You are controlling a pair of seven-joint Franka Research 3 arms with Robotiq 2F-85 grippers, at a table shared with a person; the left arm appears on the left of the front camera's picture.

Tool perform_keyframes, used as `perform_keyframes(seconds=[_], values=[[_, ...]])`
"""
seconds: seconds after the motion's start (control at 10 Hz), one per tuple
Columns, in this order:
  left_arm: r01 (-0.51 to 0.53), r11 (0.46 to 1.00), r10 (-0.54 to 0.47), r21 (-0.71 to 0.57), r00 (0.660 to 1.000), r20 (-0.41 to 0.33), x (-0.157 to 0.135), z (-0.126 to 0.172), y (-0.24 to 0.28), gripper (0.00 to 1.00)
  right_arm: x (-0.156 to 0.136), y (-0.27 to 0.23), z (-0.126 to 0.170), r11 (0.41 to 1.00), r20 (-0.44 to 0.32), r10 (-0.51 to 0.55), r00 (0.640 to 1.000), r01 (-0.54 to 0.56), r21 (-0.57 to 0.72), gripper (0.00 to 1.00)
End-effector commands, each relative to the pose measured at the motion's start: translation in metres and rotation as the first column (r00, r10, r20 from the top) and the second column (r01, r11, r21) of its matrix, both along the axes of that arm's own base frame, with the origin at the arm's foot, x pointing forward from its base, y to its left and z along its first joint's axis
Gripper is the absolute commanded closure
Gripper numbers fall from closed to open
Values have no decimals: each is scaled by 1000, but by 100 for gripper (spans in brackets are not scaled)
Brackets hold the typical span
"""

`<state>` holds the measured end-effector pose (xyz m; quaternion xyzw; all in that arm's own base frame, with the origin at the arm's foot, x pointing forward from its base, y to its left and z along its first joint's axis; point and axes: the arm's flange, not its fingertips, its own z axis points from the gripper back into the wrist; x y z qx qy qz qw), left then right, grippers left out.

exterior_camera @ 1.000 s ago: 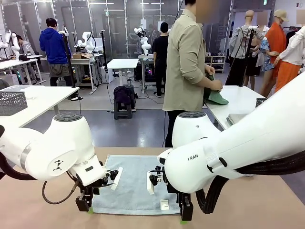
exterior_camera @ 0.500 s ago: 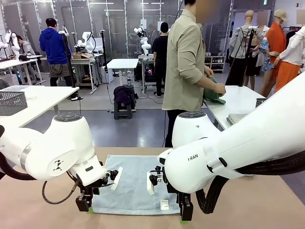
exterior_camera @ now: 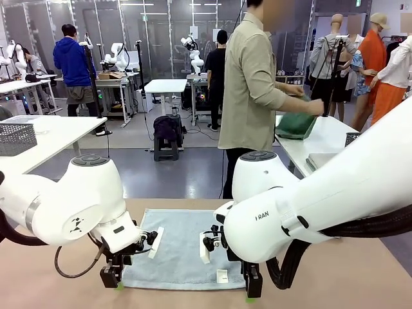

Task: Fold the towels and place them in the basket.
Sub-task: When a person lays out a Towel with hook on the table, fold it in half twice.

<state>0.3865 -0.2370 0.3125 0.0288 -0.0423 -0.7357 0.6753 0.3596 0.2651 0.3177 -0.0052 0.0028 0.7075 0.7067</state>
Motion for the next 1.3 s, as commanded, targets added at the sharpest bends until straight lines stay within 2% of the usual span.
perform_keyframes(seconds=[0.0, 0.5, 1.1, 1.2], values=[[-19, 1000, 19, 13, 1000, 8, -4, -7, 0, 22, 1, 3, -7, 999, 36, -32, 999, 32, -21, 17], [-24, 999, 24, 24, 1000, 6, -5, -9, -5, 22, 9, 0, -16, 1000, 57, -17, 998, 16, 12, 17], [-25, 999, 25, 24, 1000, -1, 4, -12, -16, 22, 16, 1, -18, 999, 28, -6, 1000, 5, 33, 17], [-23, 999, 23, 24, 1000, -4, 5, -12, -16, 22, 18, 2, -19, 1000, 25, 0, 1000, -1, 30, 24]])
